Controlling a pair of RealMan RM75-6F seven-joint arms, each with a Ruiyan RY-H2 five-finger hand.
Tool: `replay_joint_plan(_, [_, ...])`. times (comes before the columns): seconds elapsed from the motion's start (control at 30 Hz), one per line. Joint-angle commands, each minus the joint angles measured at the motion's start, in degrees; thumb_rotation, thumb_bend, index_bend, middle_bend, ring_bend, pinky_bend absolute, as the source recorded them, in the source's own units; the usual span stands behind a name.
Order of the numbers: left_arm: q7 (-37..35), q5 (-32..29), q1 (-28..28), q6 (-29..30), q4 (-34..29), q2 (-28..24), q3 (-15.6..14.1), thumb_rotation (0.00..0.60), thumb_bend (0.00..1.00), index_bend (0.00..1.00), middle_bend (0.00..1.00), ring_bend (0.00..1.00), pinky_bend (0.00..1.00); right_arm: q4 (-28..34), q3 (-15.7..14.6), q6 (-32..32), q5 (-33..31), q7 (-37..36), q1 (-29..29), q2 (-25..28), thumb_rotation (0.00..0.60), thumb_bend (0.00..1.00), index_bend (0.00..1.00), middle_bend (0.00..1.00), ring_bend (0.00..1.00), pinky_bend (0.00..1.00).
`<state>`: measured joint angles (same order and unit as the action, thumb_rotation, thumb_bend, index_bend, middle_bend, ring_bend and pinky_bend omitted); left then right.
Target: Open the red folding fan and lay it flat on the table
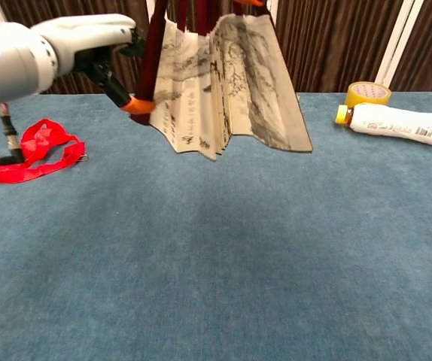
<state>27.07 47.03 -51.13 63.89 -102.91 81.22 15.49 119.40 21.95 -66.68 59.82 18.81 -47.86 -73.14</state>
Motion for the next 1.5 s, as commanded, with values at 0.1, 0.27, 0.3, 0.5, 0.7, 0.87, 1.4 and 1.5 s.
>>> replay_joint_plan(0.1, [-2.03, 0.87, 2.26, 0.43, -1.30, -4.11, -0.28, 0.600, 0.49, 0.72, 0.19, 0.00, 0.04, -1.24, -2.41, -1.04, 2.42, 0.25, 2.47, 2.72, 0.600, 0.44, 0.80, 0.26, 0.07, 0.00])
replay_joint_plan(0.27, [-4.92, 1.43, 4.99, 0.75, -2.03, -9.06, -0.33, 0.600, 0.49, 0.72, 0.19, 0.00, 0.04, -3.56, -5.23, -2.02, 5.18, -0.60, 5.75, 5.97, 0.600, 0.44, 0.80, 0.26, 0.07, 0.00])
replay_joint_plan(0.3, [-5.86, 1.84, 5.54, 0.57, -2.32, -10.16, -0.27, 0.600, 0.49, 0.72, 0.19, 0.00, 0.04, -4.35, -6.08, -2.20, 6.57, -0.46, 6.39, 6.65, 0.600, 0.44, 0.80, 0.26, 0.07, 0.00])
replay_joint_plan(0.5, [-7.51, 2.73, 6.44, -0.10, -2.42, -12.46, -0.10, 0.600, 0.48, 0.72, 0.19, 0.00, 0.04, -7.48, -8.71, -2.98, 12.21, 0.47, 7.94, 7.47, 0.600, 0.44, 0.81, 0.27, 0.08, 0.00])
replay_joint_plan(0.7, [-7.66, 2.98, 6.74, -0.16, -2.55, -12.78, -0.26, 0.600, 0.49, 0.72, 0.19, 0.00, 0.04, -9.30, -10.56, -3.37, 15.12, 1.29, 9.24, 7.19, 0.600, 0.44, 0.81, 0.27, 0.08, 0.00])
replay_joint_plan(0.87, [-7.16, 3.34, 6.71, -0.10, -2.30, -11.87, -0.78, 0.600, 0.49, 0.72, 0.19, 0.00, 0.04, -10.65, -11.37, -3.66, 16.00, 1.03, 10.30, 6.76, 0.600, 0.44, 0.82, 0.28, 0.08, 0.00])
replay_joint_plan(1.4, [-4.38, 4.02, 5.37, 1.74, -0.58, -7.28, -0.80, 0.600, 0.48, 0.72, 0.19, 0.00, 0.04, -19.52, -12.85, -5.75, 20.77, -1.72, 12.39, 3.62, 0.600, 0.44, 0.82, 0.28, 0.08, 0.00])
replay_joint_plan(1.5, [-3.50, 4.74, 5.29, 2.38, 0.58, -5.27, -1.57, 0.600, 0.48, 0.72, 0.19, 0.00, 0.04, -23.10, -13.88, -6.19, 22.32, -3.14, 13.11, 2.23, 0.600, 0.44, 0.82, 0.28, 0.08, 0.00])
